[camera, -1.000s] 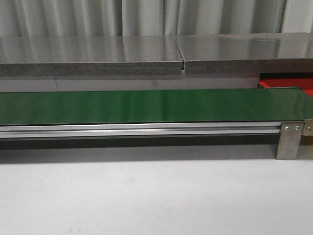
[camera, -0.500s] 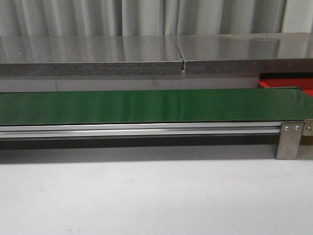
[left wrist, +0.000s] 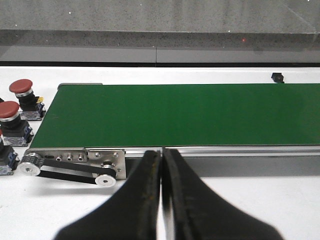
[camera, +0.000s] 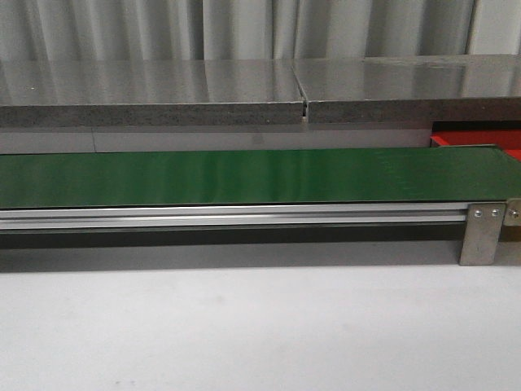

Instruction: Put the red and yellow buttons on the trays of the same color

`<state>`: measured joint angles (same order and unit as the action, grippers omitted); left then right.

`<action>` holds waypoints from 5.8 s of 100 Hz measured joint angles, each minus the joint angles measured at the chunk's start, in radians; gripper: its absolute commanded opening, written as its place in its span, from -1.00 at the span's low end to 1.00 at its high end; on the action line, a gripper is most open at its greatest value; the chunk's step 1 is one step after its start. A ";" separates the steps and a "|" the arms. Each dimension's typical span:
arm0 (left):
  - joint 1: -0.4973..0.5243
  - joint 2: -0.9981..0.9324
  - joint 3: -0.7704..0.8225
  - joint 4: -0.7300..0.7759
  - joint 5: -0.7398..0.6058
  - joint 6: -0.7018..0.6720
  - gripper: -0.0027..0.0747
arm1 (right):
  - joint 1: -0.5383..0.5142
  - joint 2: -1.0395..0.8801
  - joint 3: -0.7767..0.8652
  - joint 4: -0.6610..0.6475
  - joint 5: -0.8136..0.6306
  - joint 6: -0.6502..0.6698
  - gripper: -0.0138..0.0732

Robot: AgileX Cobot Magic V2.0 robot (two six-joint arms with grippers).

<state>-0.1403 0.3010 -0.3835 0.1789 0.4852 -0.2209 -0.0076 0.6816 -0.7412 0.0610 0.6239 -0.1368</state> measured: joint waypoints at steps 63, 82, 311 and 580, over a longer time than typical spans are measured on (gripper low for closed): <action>0.010 0.020 -0.010 0.045 -0.004 -0.096 0.81 | 0.000 0.000 0.000 0.000 0.002 0.000 -0.84; 0.089 0.165 -0.104 0.209 0.022 -0.283 0.81 | 0.000 0.000 0.000 0.000 0.002 0.000 -0.84; 0.587 1.555 -0.752 0.172 -0.147 -0.316 0.65 | 0.000 0.000 0.000 0.000 0.006 0.000 -0.84; 0.285 1.365 -0.752 0.108 -0.024 -0.237 0.68 | 0.000 0.000 0.000 0.000 0.006 0.000 -0.84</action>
<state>0.1445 1.6661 -1.1355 0.2865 0.4612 -0.4576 -0.0076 0.6816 -0.7412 0.0610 0.6302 -0.1368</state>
